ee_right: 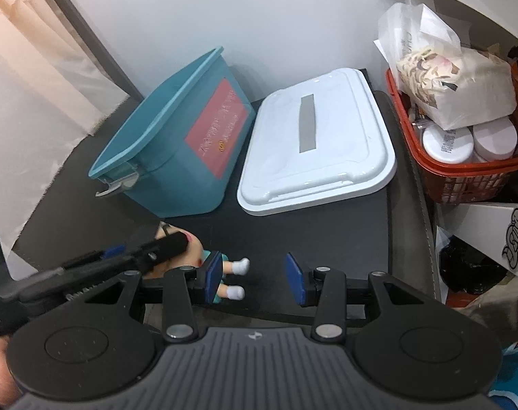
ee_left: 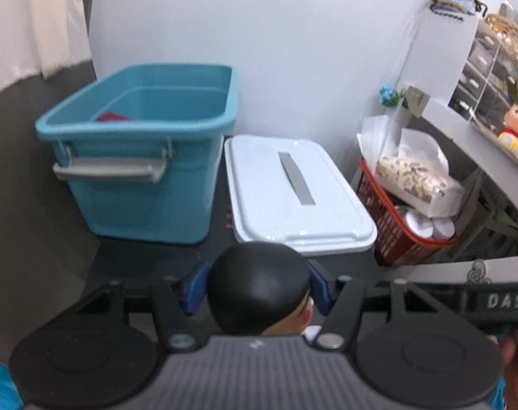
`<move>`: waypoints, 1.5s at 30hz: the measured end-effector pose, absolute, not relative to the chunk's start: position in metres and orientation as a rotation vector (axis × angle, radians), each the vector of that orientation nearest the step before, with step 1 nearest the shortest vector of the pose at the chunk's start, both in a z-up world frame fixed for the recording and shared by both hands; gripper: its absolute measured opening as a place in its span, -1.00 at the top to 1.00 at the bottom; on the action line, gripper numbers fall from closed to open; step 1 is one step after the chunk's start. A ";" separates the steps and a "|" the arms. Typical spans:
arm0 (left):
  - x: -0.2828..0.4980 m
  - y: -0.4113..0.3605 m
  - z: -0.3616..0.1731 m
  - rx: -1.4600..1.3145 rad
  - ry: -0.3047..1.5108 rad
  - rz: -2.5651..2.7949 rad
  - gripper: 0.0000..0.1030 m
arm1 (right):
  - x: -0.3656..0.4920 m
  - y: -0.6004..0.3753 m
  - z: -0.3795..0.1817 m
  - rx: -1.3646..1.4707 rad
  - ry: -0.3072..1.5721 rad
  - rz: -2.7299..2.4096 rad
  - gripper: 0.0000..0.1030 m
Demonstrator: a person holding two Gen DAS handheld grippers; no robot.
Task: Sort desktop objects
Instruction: 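Carry the figurine over the teal bin with the left tool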
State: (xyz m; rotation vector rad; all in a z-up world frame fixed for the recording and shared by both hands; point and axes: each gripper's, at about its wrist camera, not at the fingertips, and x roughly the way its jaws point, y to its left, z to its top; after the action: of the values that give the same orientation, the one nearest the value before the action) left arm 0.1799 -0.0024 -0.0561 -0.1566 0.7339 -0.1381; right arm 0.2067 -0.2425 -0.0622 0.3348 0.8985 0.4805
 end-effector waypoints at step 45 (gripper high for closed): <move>0.326 0.065 0.049 -0.061 0.636 -0.044 -0.24 | 0.185 -0.226 -0.047 0.349 0.851 0.594 -0.06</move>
State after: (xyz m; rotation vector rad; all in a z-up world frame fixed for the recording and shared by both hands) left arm 0.3260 0.0650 0.0486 -0.0615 0.6359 -0.0443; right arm 0.1846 -0.2262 -0.0472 0.3495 0.8507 0.5939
